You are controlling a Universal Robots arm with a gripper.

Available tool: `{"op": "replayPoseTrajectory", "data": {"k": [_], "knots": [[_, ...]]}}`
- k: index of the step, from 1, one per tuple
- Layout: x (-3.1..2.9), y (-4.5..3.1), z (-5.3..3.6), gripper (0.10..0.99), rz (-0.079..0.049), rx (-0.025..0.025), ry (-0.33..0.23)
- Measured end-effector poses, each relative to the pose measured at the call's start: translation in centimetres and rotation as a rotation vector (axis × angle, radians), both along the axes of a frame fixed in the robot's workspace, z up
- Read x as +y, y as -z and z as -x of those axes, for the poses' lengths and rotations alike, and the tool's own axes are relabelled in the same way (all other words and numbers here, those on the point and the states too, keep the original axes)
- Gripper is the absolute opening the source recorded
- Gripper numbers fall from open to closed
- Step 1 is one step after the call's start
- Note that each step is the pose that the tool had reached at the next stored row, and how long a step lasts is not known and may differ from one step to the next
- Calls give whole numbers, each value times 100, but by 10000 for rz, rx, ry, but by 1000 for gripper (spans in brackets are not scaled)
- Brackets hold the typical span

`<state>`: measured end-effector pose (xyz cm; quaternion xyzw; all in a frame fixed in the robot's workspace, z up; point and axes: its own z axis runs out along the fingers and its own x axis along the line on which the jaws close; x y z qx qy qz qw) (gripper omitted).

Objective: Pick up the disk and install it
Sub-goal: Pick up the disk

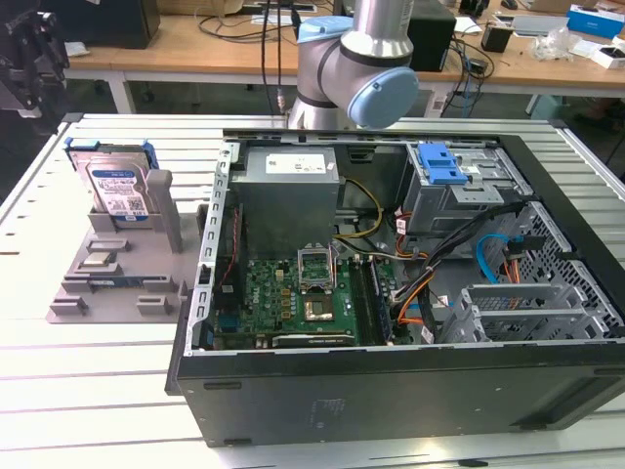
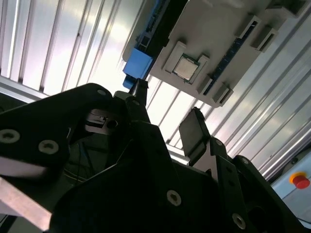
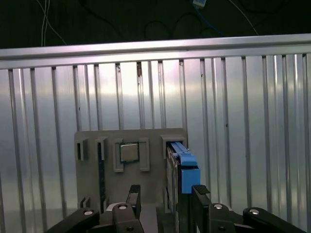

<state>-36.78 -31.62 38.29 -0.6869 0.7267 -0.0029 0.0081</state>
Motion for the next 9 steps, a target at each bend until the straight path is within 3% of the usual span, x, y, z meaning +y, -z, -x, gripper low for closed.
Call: {"op": "replayPoseTrajectory", "data": {"k": [9], "knots": [[34,51,-46,541,9,0,4]]}}
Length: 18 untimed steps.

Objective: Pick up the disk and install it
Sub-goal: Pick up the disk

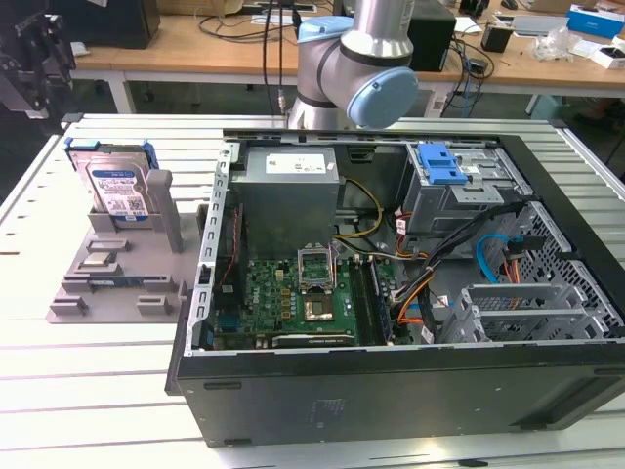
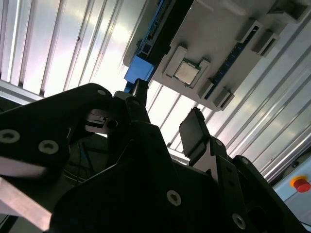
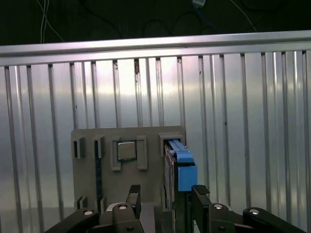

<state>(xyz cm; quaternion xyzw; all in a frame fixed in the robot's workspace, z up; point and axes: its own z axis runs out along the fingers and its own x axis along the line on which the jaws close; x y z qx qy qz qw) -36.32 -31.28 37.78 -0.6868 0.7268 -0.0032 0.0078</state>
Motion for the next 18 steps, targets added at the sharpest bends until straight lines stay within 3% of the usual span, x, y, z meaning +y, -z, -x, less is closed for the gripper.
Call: {"op": "replayPoseTrajectory", "data": {"k": [18], "knots": [[4,229,-41,541,13,2,-1]]}}
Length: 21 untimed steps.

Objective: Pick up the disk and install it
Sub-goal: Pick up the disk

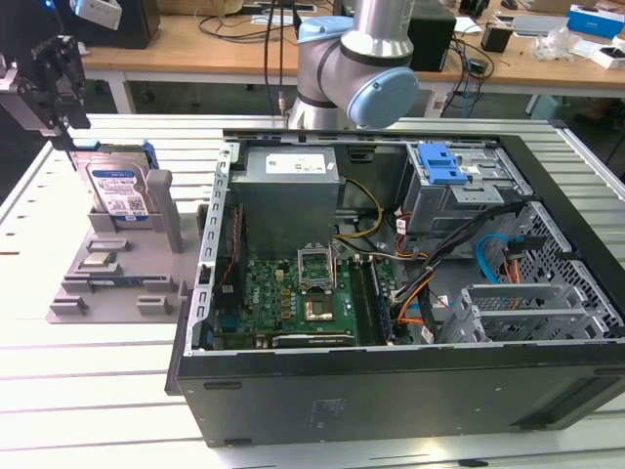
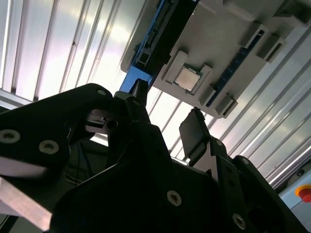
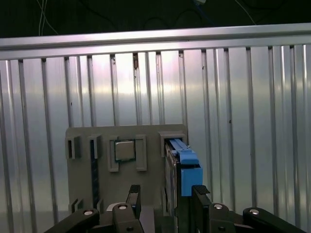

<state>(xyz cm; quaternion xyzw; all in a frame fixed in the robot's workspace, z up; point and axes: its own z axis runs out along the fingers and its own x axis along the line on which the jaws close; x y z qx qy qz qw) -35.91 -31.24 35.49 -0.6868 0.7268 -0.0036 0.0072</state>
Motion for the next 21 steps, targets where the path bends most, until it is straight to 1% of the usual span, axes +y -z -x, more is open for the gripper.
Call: {"op": "replayPoseTrajectory", "data": {"k": [13,16,19,21], "knots": [[0,158,-17,541,2,1,1],[1,210,-25,541,3,2,0],[32,218,-27,541,3,0,0],[52,201,-26,541,12,-7,-1]]}}
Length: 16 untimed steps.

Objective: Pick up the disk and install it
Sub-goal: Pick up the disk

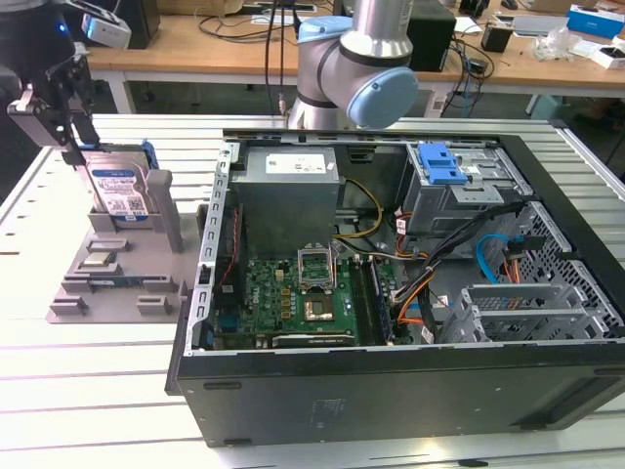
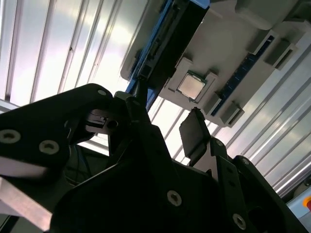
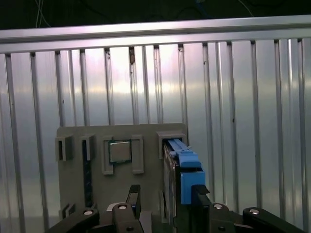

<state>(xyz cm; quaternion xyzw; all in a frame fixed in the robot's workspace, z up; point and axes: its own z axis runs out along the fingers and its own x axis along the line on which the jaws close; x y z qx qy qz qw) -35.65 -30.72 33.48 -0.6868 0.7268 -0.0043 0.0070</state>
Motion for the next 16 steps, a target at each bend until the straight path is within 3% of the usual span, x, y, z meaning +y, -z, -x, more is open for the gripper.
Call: {"op": "replayPoseTrajectory", "data": {"k": [3,5,9,10,11,12,14,16], "knots": [[78,-12,0,541,-2,-6,2],[135,34,-6,541,-3,25,1],[181,124,-23,541,-3,76,2],[183,194,-43,541,-4,112,0],[184,274,-134,541,-2,349,-92],[187,312,-153,541,3,365,-350],[193,455,-177,541,2,427,-361],[194,512,-179,541,1,433,-361]]}}
